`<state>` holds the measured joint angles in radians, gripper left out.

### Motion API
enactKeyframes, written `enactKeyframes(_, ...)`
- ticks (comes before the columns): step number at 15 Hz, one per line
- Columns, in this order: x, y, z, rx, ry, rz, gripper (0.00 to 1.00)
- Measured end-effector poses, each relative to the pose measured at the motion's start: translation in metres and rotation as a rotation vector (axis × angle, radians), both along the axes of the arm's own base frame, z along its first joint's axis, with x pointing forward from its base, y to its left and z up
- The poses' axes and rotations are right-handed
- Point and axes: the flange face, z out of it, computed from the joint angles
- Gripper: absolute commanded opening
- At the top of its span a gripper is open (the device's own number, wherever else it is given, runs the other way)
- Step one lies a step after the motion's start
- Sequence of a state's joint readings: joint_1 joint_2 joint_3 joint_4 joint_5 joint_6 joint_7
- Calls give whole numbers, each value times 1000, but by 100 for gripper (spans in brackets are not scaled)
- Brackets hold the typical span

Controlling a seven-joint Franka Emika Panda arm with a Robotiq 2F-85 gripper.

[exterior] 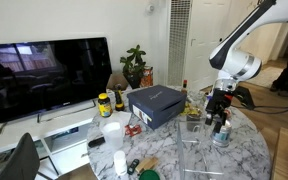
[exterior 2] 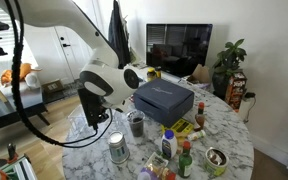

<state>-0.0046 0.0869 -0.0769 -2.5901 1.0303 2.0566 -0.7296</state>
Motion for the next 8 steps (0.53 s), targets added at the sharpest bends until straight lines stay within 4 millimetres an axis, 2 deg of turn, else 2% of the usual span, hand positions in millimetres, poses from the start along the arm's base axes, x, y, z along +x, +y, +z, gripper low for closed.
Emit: enactKeyframes(8, -2, 2, -36, 107, -1, -164, 100)
